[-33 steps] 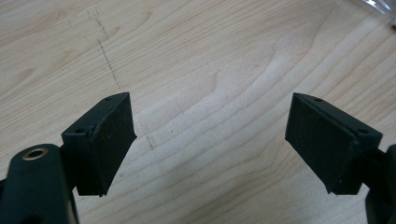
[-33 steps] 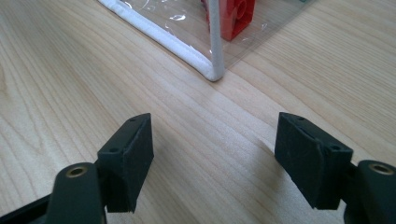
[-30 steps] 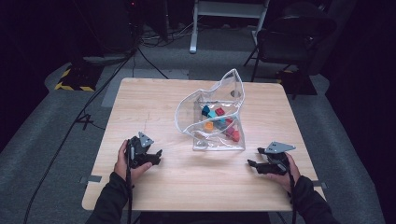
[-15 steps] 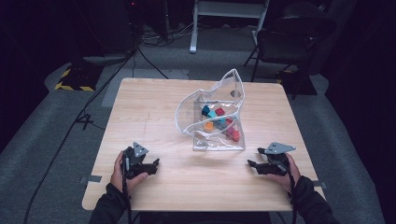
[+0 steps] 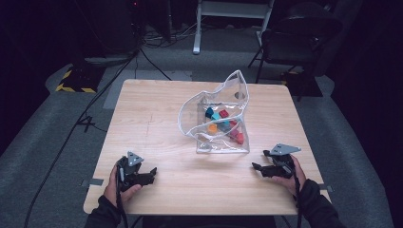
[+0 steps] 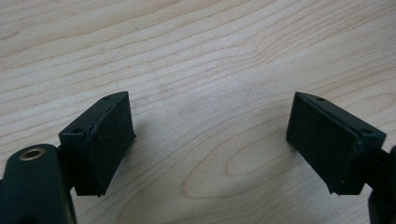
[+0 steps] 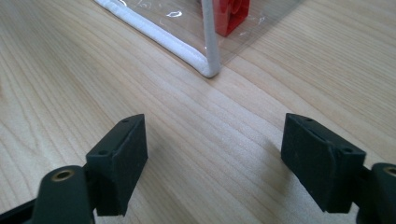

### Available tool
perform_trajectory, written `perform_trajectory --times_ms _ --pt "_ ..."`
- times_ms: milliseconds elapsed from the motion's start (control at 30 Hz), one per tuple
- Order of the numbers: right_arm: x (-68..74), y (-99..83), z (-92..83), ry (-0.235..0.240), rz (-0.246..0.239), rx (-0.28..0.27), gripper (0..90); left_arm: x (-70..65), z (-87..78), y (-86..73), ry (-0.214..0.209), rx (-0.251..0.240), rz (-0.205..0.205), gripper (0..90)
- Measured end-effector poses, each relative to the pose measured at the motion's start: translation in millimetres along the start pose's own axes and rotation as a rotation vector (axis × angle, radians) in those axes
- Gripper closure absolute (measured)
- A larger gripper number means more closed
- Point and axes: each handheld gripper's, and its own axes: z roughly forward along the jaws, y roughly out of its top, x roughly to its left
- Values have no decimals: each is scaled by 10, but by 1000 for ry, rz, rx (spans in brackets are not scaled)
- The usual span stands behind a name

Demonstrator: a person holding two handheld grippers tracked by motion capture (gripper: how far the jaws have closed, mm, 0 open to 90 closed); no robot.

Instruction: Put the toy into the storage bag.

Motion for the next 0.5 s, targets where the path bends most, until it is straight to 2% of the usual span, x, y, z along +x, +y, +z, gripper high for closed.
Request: perform_trajectory --times_ms 500 --pt "-4 -1 -2 -5 21 9 213 -4 2 1 4 0 -6 148"
